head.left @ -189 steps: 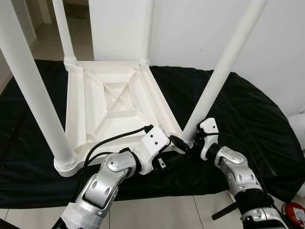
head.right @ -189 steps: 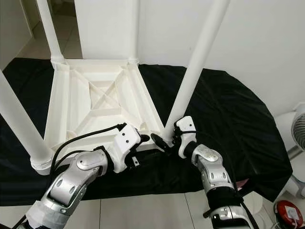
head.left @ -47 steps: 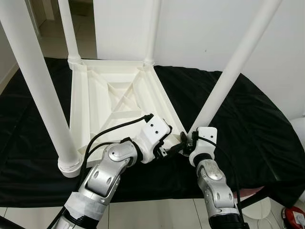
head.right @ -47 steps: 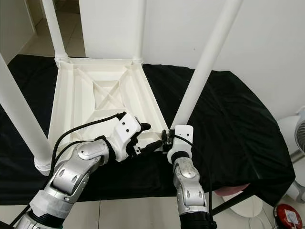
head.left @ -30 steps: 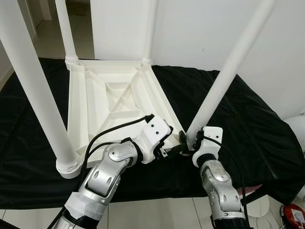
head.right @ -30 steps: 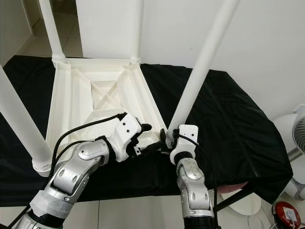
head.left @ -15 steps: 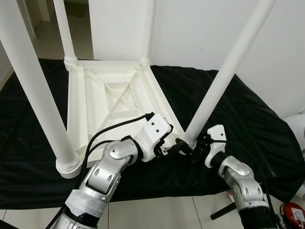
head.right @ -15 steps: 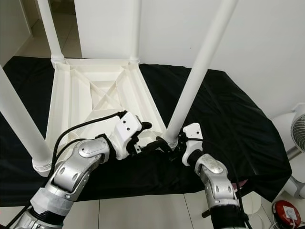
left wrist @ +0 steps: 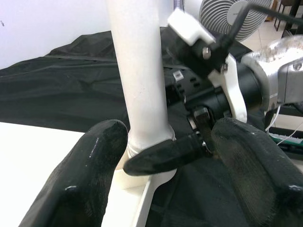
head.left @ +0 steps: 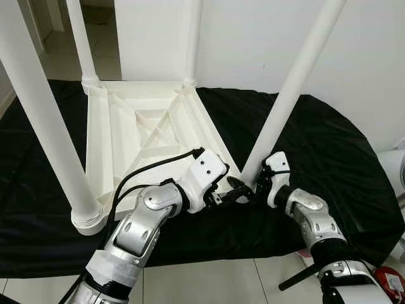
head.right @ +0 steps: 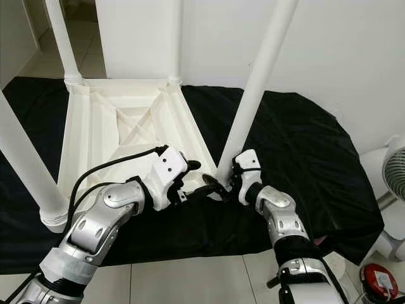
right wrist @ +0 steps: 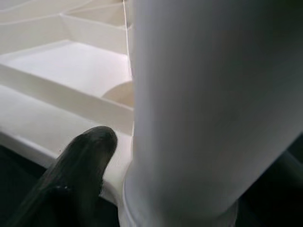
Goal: Building children table
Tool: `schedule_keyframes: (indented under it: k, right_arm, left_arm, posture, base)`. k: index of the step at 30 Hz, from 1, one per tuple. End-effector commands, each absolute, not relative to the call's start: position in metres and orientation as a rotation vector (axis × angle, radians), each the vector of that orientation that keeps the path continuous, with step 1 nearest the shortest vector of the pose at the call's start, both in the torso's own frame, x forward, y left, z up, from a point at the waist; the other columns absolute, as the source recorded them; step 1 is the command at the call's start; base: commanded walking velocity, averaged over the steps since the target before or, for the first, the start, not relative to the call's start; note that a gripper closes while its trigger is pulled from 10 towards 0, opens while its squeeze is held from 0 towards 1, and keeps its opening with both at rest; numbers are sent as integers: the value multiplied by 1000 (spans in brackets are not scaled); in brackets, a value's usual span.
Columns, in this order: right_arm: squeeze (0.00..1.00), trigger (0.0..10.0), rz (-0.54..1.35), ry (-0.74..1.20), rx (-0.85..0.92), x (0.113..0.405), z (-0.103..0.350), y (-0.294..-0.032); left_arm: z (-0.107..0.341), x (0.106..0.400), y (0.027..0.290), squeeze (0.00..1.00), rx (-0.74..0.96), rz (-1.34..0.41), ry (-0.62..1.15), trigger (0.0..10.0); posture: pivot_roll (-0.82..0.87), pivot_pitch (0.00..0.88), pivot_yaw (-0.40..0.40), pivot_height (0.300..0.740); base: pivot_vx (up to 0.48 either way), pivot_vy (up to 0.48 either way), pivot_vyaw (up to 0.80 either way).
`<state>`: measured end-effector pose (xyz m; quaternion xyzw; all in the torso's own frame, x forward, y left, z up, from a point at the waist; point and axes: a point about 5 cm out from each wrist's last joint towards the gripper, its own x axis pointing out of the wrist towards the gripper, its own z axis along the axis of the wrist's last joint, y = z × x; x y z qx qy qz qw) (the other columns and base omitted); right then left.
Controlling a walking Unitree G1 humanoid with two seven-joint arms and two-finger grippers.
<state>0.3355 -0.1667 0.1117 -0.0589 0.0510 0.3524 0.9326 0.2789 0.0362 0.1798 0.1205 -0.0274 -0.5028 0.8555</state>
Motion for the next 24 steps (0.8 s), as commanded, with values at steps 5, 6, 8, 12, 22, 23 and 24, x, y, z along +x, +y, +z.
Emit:
schedule_keyframes:
  k: [5, 6, 8, 12, 22, 23, 24]
  right_arm:
    - [0, 0, 803, 143, -143, 337, 105, -156]
    - [0, 0, 807, 145, -145, 336, 104, -157]
    - [0, 0, 812, 145, -149, 336, 102, -158]
    - [0, 0, 811, 138, -155, 334, 98, -165]
    - [0, 10000, 545, 137, -106, 331, 92, -175]
    - [0, 10000, 452, 128, -69, 330, 93, -175]
    - [0, 10000, 452, 128, -69, 330, 93, -175]
  left_arm:
    - [183, 278, 35, 0, 248, -1037, -66, 10000]
    - [183, 278, 35, 0, 247, -1036, -66, 10000]
    - [183, 278, 35, 0, 247, -1036, -65, 10000]
    - [183, 279, 34, 0, 245, -1040, -66, 10000]
    - [183, 279, 34, 0, 244, -1043, -68, 10000]
    - [184, 279, 33, 0, 242, -1046, -70, 10000]
    - [184, 279, 33, 0, 242, -1046, -70, 10000]
  posture:
    - [0, 0, -102, 740]
    - [0, 0, -102, 740]
    - [11, 0, -103, 740]
    - [6, 0, -101, 740]
    - [-10, 0, -98, 740]
    - [-13, 0, -100, 740]
    - [-13, 0, -100, 740]
  base:
    - [0, 0, 0]
    - [0, 0, 0]
    - [0, 0, 0]
    - [0, 0, 0]
    - [0, 0, 0]
    - [0, 0, 0]
    - [0, 0, 0]
